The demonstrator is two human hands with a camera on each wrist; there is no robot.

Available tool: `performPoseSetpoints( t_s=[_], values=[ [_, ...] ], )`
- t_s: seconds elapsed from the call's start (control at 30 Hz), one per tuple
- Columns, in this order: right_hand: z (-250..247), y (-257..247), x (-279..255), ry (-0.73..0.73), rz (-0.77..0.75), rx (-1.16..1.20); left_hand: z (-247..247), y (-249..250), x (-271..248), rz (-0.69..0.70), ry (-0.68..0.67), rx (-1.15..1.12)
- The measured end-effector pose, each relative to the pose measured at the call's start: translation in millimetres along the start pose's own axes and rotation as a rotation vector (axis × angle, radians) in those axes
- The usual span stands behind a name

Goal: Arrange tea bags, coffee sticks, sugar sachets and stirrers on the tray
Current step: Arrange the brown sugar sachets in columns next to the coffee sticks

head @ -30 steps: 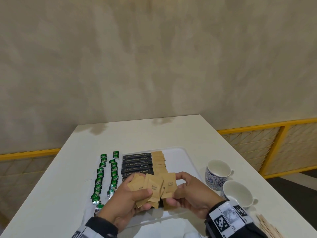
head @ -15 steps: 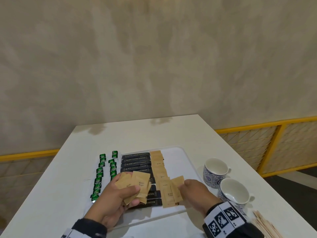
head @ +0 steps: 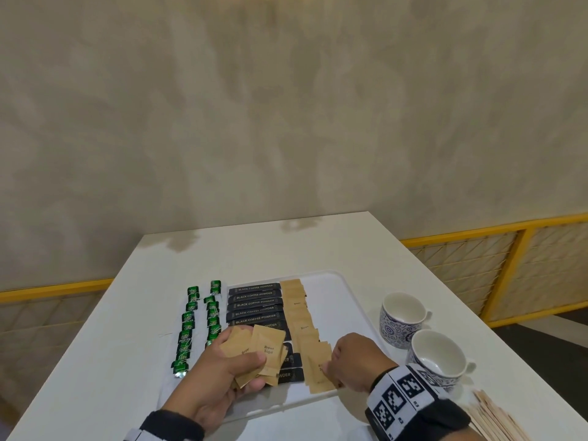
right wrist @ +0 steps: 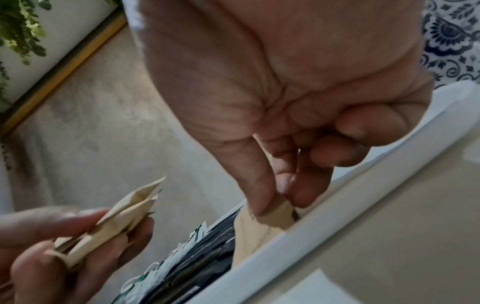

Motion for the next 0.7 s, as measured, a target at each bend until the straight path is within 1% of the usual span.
performPoseSetpoints(
  t_s=[0.23, 0.37, 0.43, 0.53, 0.57, 0.6, 0.67, 0.7],
  values=[
    [1.1, -2.8, 3.3, -0.04, 0.03, -0.084, 4.7, -3.0, 3.2, -0.019, -0.014, 0.009],
    [-6.4, -4.4, 0.3, -0.02, 0.001, 0.044, 7.5, -1.8, 4.3, -0.011, -0.027, 0.005],
    [-7.5, -5.8, 2.8, -0.004, -0.008, 0.077, 9.4, -0.6, 4.7, -0.005, -0.04, -0.002],
    [-7.6, -6.9, 4.5, -0.02, -0.008, 0.08, 11.3, 1.4, 6.7, 0.005, -0.04, -0.018],
    [-9.3, -6.6, 4.8, -0.008, -0.017, 0.071, 11.8, 1.8, 7.4, 0.009, -0.037, -0.022],
    [-12.6, -7.3, 4.1, 0.037, -0.041, 0.081, 12.4, 2.3, 8.4, 0.014, -0.036, -0.024],
    [-21.1, -13.7, 0.2, 0.154, -0.122, 0.21, 13.6, 3.4, 11.4, 0.035, -0.026, -0.03],
    [-23.4, -17.7, 0.3, 0.172, -0.181, 0.315, 14.5, 4.0, 13.0, 0.051, -0.014, -0.031]
  ],
)
Point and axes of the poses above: each hand's wrist, its own x-axis towards the middle knuckle, its own z-axis out of the palm, y = z × x, the point moved 3 cm from there along x, towards the middle knuckle, and after that the axes turned 1 degree about -y, right-handed, at the moved point
